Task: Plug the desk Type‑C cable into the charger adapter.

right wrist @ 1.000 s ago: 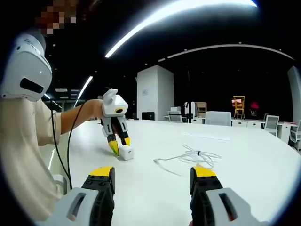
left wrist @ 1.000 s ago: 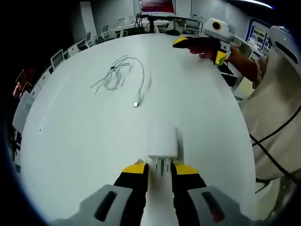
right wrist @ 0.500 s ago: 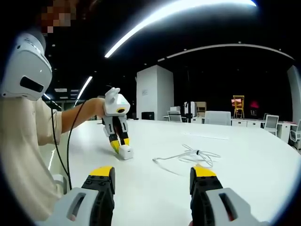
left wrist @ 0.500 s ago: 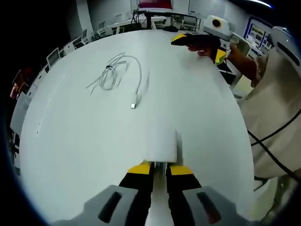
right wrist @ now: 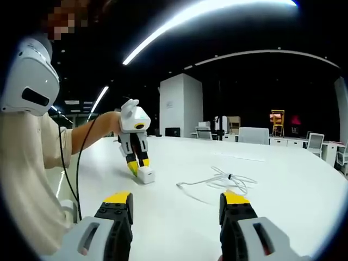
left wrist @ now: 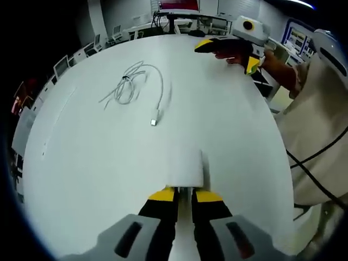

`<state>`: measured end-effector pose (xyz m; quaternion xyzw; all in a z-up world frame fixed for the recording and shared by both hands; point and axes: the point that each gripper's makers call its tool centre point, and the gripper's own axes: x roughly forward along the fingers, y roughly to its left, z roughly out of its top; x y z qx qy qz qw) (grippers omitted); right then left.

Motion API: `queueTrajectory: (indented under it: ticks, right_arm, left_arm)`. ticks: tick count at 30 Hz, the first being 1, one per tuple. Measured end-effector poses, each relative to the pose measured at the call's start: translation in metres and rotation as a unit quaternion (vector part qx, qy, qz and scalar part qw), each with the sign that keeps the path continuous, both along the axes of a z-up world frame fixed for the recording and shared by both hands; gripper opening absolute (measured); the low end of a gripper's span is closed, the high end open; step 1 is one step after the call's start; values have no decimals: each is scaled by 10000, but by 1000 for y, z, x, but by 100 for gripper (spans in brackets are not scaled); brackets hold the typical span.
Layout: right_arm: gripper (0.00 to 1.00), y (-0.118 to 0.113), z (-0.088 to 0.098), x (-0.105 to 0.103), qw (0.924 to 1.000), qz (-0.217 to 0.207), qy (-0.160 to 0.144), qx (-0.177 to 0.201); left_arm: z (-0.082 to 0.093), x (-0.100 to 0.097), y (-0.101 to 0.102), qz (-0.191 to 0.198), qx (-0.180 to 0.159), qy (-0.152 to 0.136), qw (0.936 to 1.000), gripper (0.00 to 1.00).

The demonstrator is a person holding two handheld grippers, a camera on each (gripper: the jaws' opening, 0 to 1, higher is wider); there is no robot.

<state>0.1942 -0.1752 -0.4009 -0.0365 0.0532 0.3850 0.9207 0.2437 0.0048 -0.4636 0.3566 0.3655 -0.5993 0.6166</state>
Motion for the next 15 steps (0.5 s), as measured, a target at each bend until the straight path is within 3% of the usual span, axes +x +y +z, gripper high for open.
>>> queueTrajectory:
  ticks: [7, 15]
  right_arm:
    - [56, -2, 6, 6, 9999, 82, -1, -134]
    - [47, -6, 13, 21, 9977, 266, 12, -626]
  left_arm:
    - [0, 0, -1, -71, -28, -18, 10000, 11]
    - [0, -1, 0, -172, -171, -26, 9997, 11]
